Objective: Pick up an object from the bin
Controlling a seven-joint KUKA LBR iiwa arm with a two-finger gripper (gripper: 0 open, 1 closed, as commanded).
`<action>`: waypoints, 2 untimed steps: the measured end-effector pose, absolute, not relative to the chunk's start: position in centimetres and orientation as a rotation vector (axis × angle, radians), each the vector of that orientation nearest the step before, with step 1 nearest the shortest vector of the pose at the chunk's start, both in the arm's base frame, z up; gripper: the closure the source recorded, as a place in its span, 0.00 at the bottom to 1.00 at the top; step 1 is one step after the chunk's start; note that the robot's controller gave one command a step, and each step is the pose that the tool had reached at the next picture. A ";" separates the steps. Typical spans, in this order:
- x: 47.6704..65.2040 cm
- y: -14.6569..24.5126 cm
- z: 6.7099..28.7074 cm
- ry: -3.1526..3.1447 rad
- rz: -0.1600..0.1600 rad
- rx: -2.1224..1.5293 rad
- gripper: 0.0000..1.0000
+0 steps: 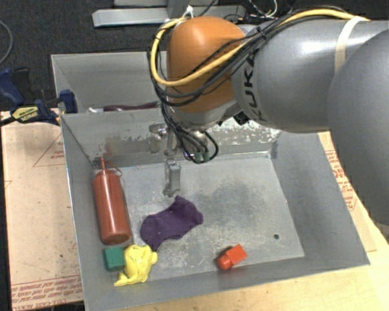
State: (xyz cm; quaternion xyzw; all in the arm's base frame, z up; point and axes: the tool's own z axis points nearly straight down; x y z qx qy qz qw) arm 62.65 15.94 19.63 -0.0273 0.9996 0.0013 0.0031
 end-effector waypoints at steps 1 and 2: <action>62.3 14.9 13.6 3.130 0.004 -0.202 0.00; 56.4 10.8 7.0 3.118 0.005 -0.315 1.00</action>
Offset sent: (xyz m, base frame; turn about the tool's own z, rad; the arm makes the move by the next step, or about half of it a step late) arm -0.0635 -0.0513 -0.1263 -0.1493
